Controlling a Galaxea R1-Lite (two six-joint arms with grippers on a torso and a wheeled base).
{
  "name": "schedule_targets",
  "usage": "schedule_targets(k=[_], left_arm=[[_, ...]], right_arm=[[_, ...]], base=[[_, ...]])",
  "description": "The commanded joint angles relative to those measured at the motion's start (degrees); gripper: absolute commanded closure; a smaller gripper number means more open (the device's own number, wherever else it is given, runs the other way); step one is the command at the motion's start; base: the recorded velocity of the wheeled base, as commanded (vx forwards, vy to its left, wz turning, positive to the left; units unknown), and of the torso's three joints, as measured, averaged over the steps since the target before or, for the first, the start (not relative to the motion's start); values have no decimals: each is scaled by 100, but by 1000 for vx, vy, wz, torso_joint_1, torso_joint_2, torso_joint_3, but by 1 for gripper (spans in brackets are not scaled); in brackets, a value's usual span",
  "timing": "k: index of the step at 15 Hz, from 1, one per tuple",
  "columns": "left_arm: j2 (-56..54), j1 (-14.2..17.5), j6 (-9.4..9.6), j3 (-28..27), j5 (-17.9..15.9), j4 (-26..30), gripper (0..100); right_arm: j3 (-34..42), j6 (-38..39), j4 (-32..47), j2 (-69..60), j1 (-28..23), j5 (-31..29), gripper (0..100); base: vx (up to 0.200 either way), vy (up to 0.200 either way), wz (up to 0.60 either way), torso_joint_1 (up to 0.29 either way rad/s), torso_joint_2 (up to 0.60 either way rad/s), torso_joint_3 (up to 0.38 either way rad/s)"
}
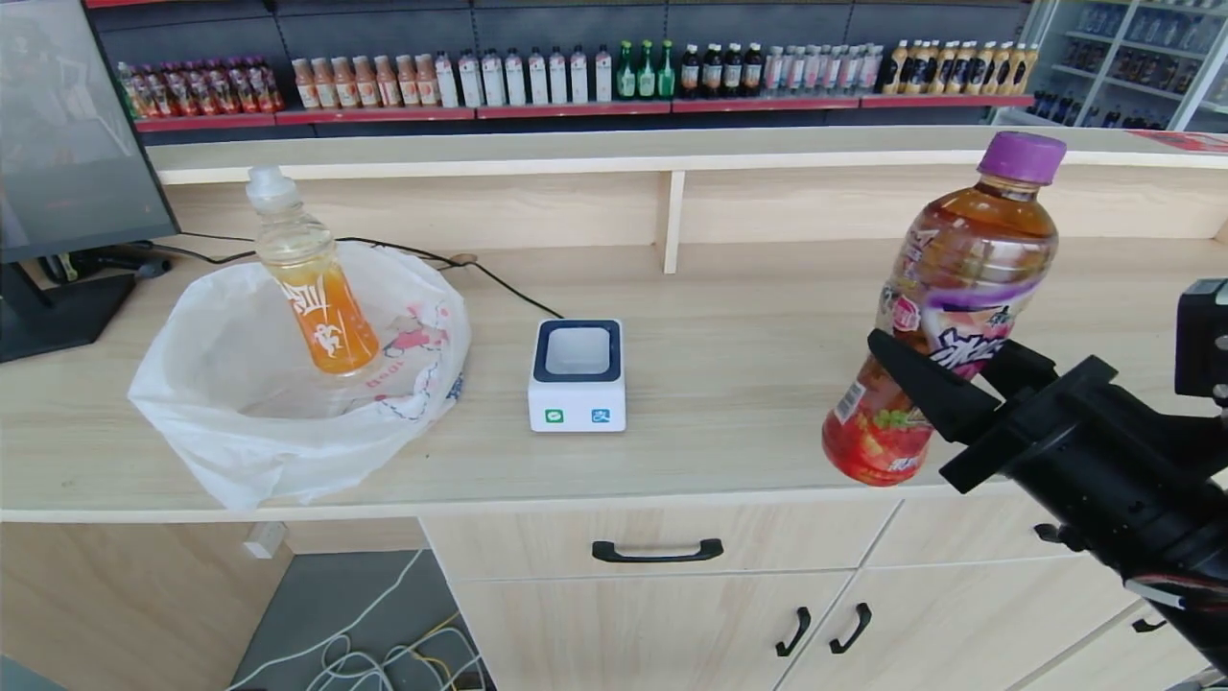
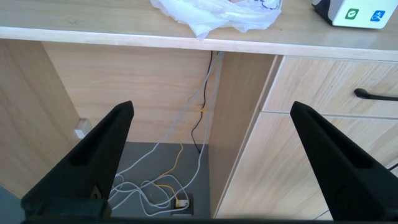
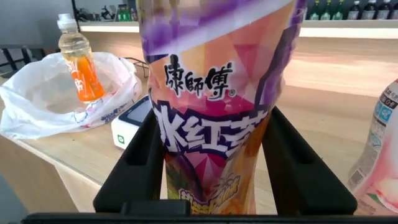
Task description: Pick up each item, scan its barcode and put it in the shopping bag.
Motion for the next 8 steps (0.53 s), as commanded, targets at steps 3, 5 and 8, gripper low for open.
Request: schedule_targets(k=[3, 5, 8], left_arm=[[0, 0, -1, 0, -4, -1, 0], [0, 0, -1, 0, -4, -1, 0], [0, 0, -1, 0, -4, -1, 0]], right_arm=[[-269, 126, -6, -110, -316, -1, 100], [-305, 381, -6, -110, -369, -221, 100], [-507, 390, -6, -127, -378, -502, 100]], base=[[0, 0, 0, 0, 0, 0], [0, 0, 0, 0, 0, 0], [0, 67, 0, 2, -1, 1]])
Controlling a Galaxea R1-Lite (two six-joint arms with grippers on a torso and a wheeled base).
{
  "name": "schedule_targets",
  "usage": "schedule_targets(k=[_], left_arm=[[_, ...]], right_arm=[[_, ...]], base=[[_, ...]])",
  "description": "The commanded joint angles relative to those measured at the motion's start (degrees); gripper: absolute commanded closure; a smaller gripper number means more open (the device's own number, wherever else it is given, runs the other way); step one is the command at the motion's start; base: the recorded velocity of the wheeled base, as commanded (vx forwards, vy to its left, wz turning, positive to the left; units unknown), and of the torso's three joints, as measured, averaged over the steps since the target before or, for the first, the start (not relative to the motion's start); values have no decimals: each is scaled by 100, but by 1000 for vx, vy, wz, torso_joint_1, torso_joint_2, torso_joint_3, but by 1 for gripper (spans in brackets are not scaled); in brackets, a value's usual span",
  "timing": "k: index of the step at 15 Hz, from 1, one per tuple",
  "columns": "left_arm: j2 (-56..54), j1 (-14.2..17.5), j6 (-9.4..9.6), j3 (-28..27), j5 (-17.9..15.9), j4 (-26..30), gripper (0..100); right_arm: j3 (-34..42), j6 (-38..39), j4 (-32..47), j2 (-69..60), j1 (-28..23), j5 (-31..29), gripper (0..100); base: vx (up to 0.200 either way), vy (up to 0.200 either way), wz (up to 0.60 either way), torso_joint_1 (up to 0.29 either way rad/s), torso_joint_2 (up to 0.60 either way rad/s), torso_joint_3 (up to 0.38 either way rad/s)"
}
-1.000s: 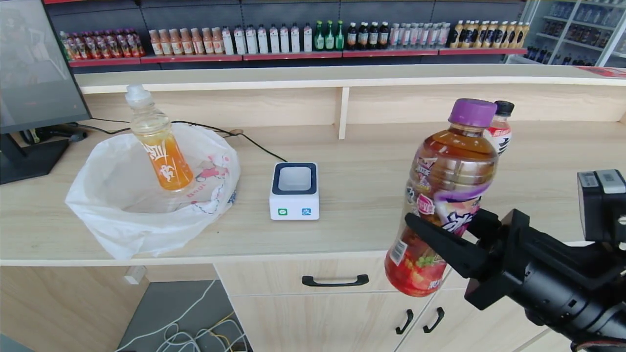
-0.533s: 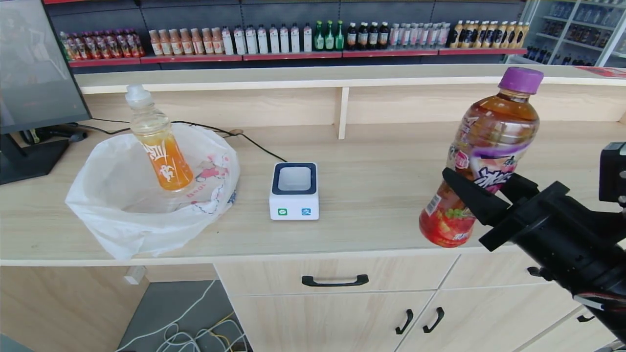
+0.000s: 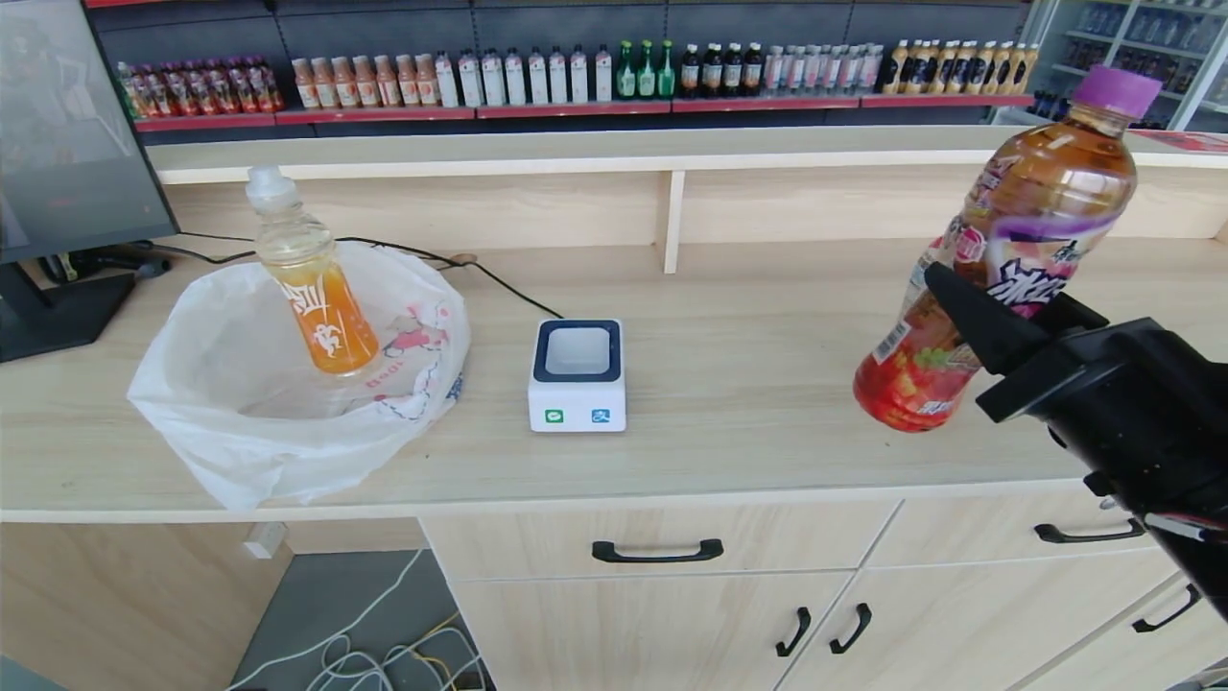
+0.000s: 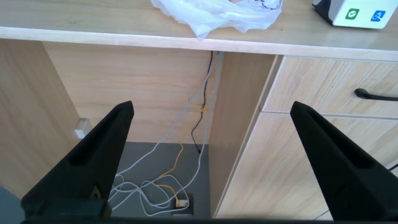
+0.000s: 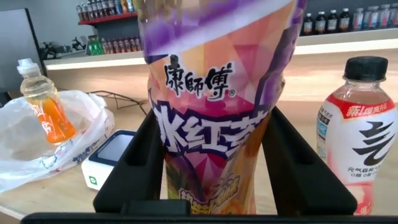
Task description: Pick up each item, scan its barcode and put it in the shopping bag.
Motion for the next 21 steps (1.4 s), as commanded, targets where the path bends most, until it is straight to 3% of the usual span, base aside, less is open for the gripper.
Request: schedule_targets(k=[1, 12, 17, 21], left_arm=[[0, 0, -1, 0, 5, -1, 0], [0, 0, -27, 0, 5, 8, 0], [0, 0, -18, 0, 5, -1, 0], [0, 0, -9, 0, -4, -1, 0]], right_arm=[[-138, 35, 2, -5, -22, -15, 100], [-779, 202, 2, 197, 4, 38, 100], [-516, -115, 2, 74, 31, 3, 100], [-59, -79, 2, 92, -391, 82, 100]], base=[[0, 200, 0, 7, 7, 2], [0, 200, 0, 2, 2, 3], [0, 200, 0, 0, 5, 2], [0, 0, 0, 0, 0, 0]])
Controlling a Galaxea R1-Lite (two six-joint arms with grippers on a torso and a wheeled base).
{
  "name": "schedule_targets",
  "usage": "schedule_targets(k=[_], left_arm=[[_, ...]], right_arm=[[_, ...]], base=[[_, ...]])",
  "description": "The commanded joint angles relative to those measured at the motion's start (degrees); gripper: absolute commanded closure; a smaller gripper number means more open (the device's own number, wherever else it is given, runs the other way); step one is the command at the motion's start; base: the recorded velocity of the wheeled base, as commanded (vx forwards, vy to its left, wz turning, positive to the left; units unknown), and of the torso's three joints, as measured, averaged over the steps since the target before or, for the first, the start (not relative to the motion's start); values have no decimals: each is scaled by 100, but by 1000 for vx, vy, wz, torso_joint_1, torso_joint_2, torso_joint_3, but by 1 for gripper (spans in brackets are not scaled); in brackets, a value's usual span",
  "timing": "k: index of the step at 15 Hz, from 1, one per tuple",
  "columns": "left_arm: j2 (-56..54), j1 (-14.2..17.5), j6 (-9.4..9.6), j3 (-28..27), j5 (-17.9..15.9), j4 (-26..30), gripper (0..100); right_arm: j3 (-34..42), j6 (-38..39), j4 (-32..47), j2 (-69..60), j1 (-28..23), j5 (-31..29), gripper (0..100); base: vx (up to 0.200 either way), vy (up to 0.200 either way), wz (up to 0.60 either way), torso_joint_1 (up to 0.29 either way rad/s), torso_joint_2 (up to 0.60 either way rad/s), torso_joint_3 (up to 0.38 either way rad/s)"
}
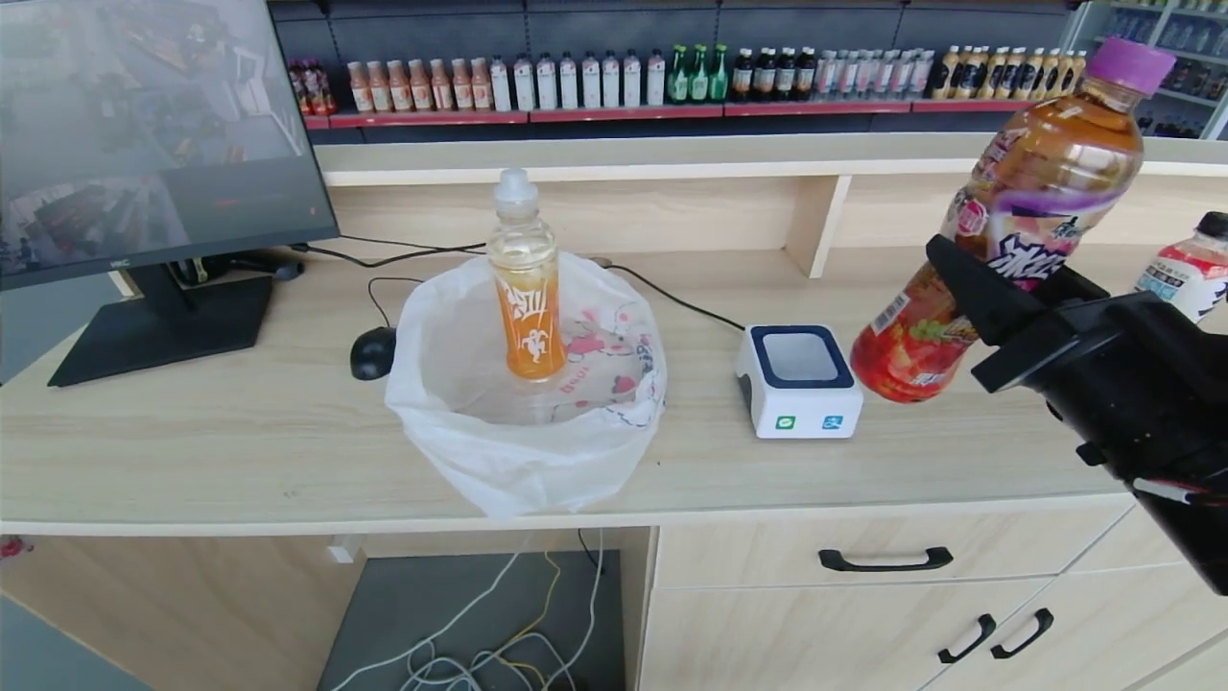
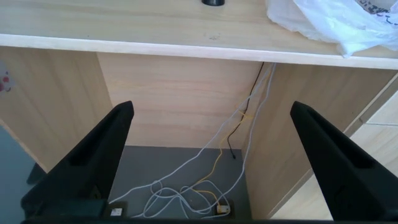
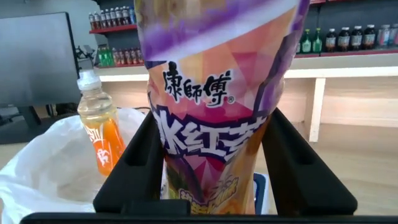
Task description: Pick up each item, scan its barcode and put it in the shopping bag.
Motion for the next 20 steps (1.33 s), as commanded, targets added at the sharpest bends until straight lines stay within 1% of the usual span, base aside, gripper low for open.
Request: schedule_targets(k=[1, 4, 7, 10, 13, 16, 19, 20], left_arm=[[0, 0, 4, 0, 5, 1, 0], [0, 0, 4, 0, 5, 1, 0], [0, 0, 4, 0, 5, 1, 0], [0, 0, 4, 0, 5, 1, 0], [0, 0, 4, 0, 5, 1, 0], [0, 0, 4, 0, 5, 1, 0], [0, 0, 4, 0, 5, 1, 0], [0, 0, 4, 0, -4, 1, 0]], right_arm=[[156, -39, -17, 2, -211, 238, 100], [-152, -804, -17, 204, -264, 589, 100], [-407, -1665, -17, 538, -211, 774, 100], [-530, -2219, -17, 705, -203, 791, 100], [-486, -3195, -17, 837, -150, 756, 100], [-873, -3836, -17, 1223, 246, 703, 100], [-1224, -4258, -17, 1654, 483, 703, 100], [-1268, -4452, -17, 1768, 483, 703, 100]], base=[[0, 0, 0, 0, 0, 0], [0, 0, 0, 0, 0, 0], [0, 0, 0, 0, 0, 0], [0, 0, 0, 0, 0, 0], [0, 0, 0, 0, 0, 0], [0, 0, 0, 0, 0, 0], [0, 0, 0, 0, 0, 0], [0, 0, 0, 0, 0, 0]])
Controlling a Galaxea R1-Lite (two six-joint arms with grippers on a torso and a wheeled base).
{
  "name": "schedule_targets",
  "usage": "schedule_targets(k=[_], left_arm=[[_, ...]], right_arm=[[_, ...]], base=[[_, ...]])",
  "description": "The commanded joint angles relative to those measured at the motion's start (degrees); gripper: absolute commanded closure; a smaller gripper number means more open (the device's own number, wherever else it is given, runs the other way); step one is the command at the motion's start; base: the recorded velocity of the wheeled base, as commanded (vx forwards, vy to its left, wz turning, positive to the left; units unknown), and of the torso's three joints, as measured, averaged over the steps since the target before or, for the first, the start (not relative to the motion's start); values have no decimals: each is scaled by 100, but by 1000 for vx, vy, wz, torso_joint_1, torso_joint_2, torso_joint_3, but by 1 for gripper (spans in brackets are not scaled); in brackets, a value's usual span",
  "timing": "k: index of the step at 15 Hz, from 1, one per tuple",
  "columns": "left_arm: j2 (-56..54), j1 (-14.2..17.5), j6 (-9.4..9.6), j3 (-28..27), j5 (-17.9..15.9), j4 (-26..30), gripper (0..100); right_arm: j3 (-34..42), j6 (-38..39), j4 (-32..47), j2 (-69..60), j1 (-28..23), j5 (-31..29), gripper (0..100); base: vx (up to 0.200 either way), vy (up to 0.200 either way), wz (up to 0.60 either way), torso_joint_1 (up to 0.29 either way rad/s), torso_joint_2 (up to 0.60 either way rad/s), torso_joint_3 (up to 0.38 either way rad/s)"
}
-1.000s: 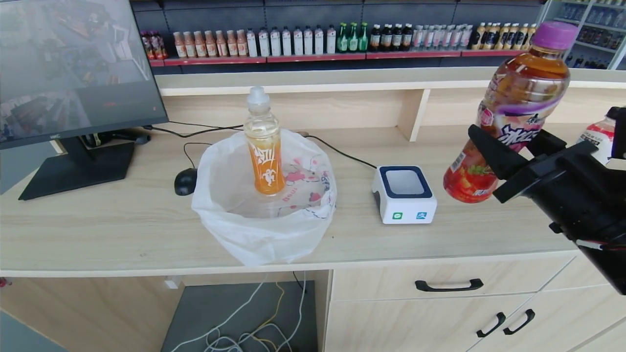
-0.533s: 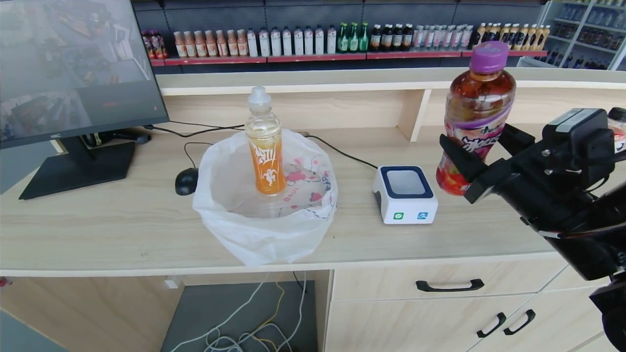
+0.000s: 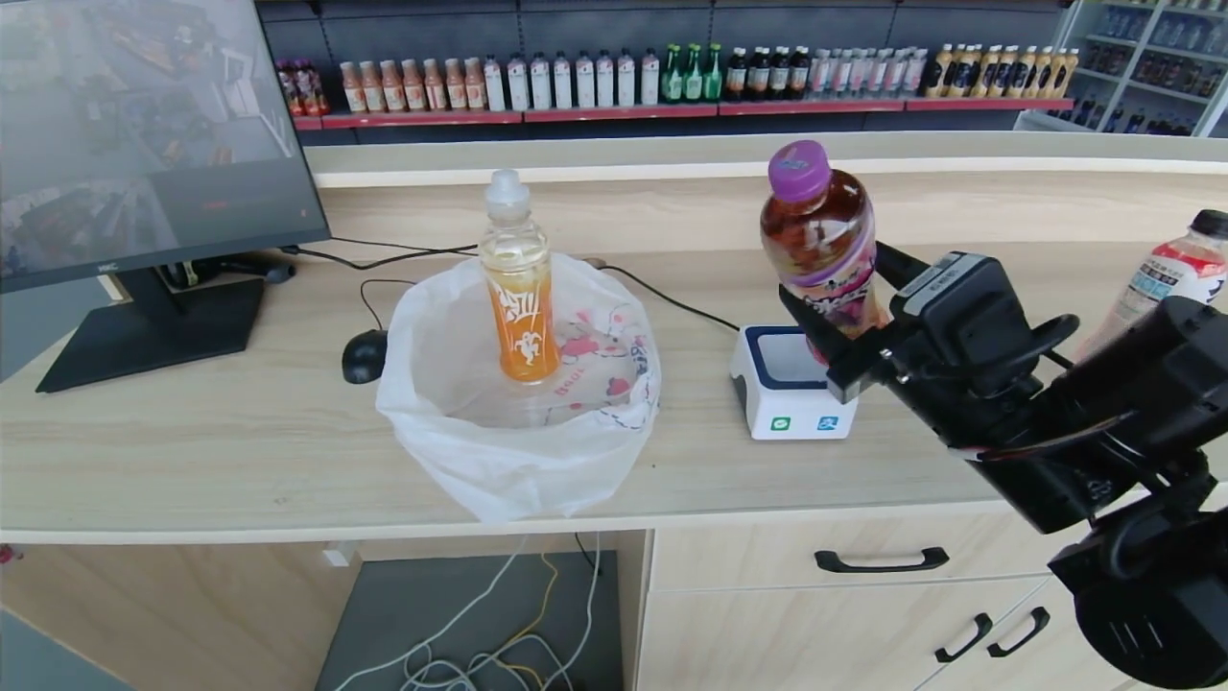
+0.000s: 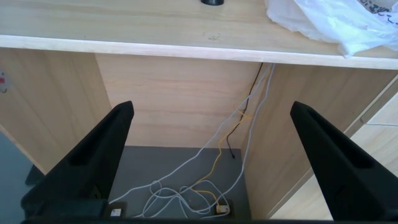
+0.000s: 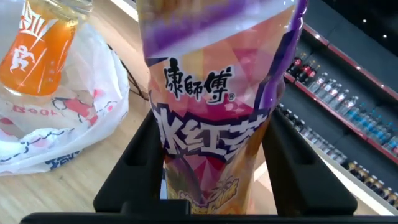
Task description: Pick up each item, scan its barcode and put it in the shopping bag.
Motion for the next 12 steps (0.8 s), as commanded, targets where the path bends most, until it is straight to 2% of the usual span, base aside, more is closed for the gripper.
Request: schedule_targets(k=[1, 6, 10, 12], left_arm=[[0, 0, -1, 0, 2, -1, 0], [0, 0, -1, 0, -6, -1, 0], [0, 0, -1, 0, 2, -1, 0], [0, 0, -1, 0, 2, -1, 0]], right_arm=[[-133, -227, -6, 410, 54, 12, 100], [-247, -684, -6, 709, -201, 74, 100], [-625, -746, -6, 823, -597, 434, 100], [-748, -807, 170, 832, -614, 645, 100]], base=[[0, 0, 0, 0, 0, 0], [0, 0, 0, 0, 0, 0], [0, 0, 0, 0, 0, 0], [0, 0, 0, 0, 0, 0]])
